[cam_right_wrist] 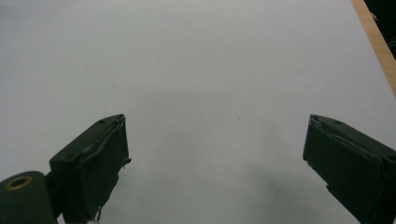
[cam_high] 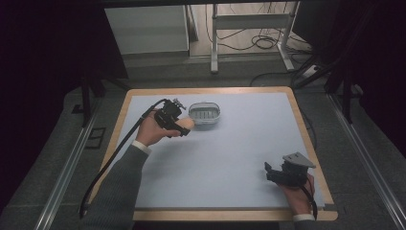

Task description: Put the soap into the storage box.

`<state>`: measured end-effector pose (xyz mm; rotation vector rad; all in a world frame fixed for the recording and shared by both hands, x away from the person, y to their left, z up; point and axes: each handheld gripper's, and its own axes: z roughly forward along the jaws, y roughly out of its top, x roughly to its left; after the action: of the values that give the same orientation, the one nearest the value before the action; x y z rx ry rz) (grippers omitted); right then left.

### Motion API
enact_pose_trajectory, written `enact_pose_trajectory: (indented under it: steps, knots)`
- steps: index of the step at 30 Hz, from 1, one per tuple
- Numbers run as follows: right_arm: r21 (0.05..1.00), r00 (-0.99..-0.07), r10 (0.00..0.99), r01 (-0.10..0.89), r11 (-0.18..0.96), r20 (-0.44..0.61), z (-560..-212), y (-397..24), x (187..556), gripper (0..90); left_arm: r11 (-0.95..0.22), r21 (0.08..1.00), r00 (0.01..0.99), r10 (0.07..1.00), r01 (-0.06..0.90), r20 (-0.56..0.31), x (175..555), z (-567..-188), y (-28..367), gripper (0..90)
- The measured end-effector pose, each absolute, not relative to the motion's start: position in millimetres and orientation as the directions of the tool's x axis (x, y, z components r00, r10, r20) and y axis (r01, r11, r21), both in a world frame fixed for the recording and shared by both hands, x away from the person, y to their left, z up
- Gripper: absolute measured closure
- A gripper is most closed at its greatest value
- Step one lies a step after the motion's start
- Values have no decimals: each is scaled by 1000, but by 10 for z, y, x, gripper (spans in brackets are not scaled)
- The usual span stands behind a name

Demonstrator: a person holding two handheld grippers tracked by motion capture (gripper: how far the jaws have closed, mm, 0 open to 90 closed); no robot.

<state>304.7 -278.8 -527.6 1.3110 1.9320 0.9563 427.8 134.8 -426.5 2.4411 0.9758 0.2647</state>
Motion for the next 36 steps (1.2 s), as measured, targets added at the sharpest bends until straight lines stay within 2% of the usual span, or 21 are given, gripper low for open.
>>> enact_pose_trajectory:
  steps: [36]
  knots:
    - [829, -322, 943, 501, 246, -85, -5275, -2793, 3046, 69, -615, 495, 717, 696, 613, -23, 4764, -4341, 1142, 322]
